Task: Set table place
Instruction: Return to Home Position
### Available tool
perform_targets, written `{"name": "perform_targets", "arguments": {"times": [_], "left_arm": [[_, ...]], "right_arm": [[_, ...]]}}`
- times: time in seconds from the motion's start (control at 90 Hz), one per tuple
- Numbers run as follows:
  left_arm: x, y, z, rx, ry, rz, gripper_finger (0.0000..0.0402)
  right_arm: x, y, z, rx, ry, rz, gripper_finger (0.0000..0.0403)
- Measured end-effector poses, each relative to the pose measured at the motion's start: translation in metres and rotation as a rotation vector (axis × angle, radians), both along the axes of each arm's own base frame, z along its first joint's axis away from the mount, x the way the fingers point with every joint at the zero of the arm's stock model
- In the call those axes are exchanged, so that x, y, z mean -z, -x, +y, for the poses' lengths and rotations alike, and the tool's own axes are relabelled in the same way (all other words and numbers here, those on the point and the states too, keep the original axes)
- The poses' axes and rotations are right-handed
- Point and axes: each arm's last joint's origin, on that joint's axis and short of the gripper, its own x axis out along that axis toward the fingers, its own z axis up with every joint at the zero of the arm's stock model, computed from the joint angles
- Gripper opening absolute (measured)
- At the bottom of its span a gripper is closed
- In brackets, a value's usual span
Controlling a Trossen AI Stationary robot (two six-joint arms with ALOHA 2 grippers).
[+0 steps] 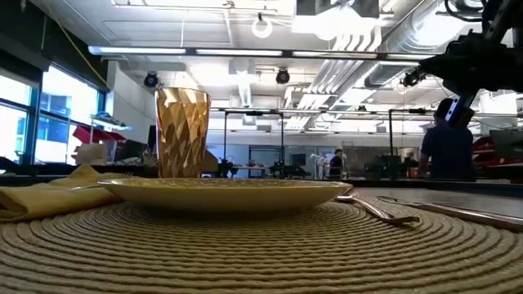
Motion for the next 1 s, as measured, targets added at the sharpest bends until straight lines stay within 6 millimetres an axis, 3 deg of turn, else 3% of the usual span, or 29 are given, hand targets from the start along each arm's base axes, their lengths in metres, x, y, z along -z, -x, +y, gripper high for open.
{"name": "perform_targets", "arguments": {"times": [0.267, 0.467, 0.611, 0.744, 1.0], "left_arm": [[0.050, 0.050, 0.031, -0.082, 0.051, -0.136, 0.0004], [0.082, 0.069, 0.041, -0.096, 0.062, -0.231, 0.0000], [0.111, 0.071, 0.042, -0.061, 0.057, -0.285, 0.0000], [0.133, 0.059, 0.039, -0.018, 0.042, -0.236, 0.0000], [0.166, 0.039, 0.036, 0.184, -0.042, -0.301, 0.0000]], "right_arm": [[0.000, 0.000, 0.000, 0.000, 0.000, 0.001, 0.0000], [0.000, 0.000, 0.000, 0.000, 0.000, 0.001, 0.0000], [0.000, 0.000, 0.000, 0.000, 0.000, 0.001, 0.0000], [0.000, 0.000, 0.000, 0.000, 0.000, 0.002, 0.0000], [0.000, 0.000, 0.000, 0.000, 0.000, 0.002, 0.0000]]}}
